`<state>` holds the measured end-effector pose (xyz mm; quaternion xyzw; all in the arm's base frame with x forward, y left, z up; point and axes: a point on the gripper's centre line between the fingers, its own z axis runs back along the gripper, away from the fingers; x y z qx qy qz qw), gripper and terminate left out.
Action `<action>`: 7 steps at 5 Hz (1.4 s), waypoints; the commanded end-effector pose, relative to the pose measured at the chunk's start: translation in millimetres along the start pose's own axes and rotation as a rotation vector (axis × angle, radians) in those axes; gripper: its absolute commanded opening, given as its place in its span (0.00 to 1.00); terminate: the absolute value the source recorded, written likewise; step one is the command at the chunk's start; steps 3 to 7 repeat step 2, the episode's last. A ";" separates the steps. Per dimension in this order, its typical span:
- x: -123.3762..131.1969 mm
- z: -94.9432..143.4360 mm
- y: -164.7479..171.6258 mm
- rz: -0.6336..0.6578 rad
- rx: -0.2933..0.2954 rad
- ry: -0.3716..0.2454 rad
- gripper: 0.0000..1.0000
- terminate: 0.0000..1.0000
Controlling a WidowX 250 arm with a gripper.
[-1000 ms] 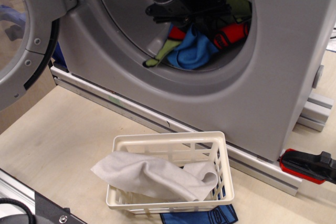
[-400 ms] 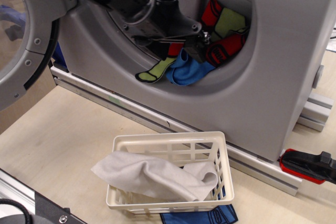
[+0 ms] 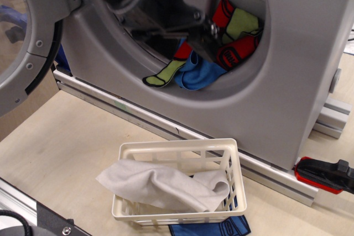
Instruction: Put clothes in laundry machine
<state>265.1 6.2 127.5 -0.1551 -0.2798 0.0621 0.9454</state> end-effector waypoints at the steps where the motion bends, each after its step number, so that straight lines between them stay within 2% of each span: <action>1: 12.9 23.8 -2.4 0.006 0.016 -0.006 1.00 0.00; 2: 12.9 23.8 -2.4 0.006 0.016 -0.006 1.00 1.00; 7: 12.9 23.8 -2.4 0.006 0.016 -0.006 1.00 1.00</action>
